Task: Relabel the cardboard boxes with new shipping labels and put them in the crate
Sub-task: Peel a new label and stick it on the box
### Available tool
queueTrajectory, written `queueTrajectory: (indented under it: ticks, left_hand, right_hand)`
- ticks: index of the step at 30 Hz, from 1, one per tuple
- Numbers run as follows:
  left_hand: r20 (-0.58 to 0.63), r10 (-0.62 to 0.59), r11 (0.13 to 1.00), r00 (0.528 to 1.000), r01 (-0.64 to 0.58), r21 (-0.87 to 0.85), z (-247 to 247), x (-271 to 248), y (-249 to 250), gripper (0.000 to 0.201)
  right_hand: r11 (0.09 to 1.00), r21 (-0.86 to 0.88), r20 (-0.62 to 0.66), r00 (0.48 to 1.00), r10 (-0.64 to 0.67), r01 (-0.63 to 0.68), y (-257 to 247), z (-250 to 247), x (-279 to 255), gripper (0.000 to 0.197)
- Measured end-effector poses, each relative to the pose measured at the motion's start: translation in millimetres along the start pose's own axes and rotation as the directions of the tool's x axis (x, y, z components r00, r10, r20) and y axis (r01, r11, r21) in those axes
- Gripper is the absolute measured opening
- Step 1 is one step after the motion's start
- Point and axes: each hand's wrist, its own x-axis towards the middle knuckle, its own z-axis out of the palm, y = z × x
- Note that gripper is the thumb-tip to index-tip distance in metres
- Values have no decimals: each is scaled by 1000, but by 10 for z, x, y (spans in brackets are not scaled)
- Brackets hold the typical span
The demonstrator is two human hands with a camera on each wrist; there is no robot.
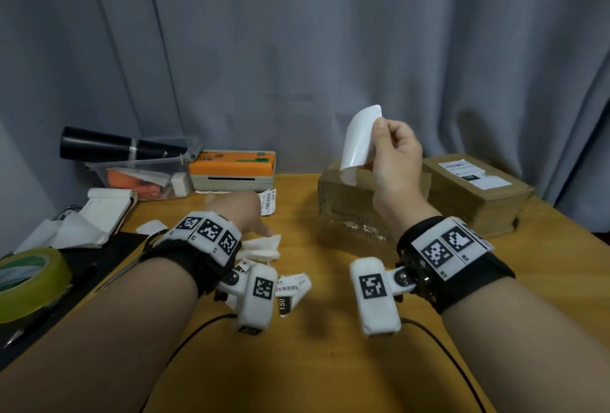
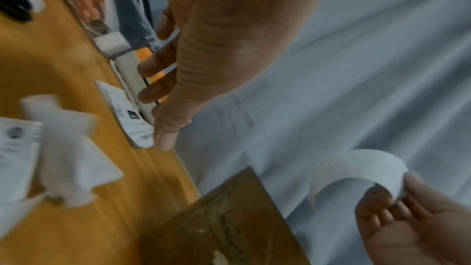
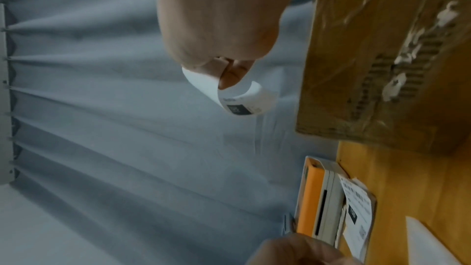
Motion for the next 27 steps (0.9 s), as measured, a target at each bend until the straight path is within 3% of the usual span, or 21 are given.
queueTrajectory:
  ticks: [2, 4, 7, 10, 14, 17, 20, 24, 27]
  left_hand:
    - [-29, 58, 998, 998, -58, 2, -128, -33, 209, 47]
    - [-170, 139, 988, 976, -148, -45, -220, -73, 501, 55]
    - [-352, 317, 921, 881, -374, -108, -271, -194, 1088, 63]
    - [-242, 469, 855, 849, -505, -115, -242, -254, 1683, 79]
    - [-11, 442, 896, 897, -442, -41, -173, -171, 2120, 94]
    - [-29, 451, 892, 892, -449, 52, -146, -54, 2100, 76]
    - [-109, 535, 842, 838, -539, -4, -187, 1, 1883, 56]
    - [-52, 616, 781, 786, -618, -85, -322, -38, 1374, 59]
    - [8, 646, 741, 763, -625, -245, -392, -62, 956, 57]
  right_hand:
    - [1000, -23, -24, 1000, -11, 11, -61, -152, 67, 15]
    - [999, -43, -64, 998, -17, 15, -104, -313, 140, 17]
    - [1000, -19, -137, 991, -9, 7, -139, -526, 257, 17]
    - [999, -17, -191, 981, -39, 36, -156, -722, 368, 15]
    - [995, -50, -200, 975, -94, 86, -181, -949, 479, 3]
    - [985, -100, -167, 974, -153, 138, -211, -1026, 530, 12]
    - [979, -131, -101, 981, -167, 153, -252, -1031, 592, 17]
    - [961, -254, 10, 993, -114, 113, -277, -919, 682, 23]
    - [939, -322, 68, 993, -101, 117, -295, -781, 695, 24]
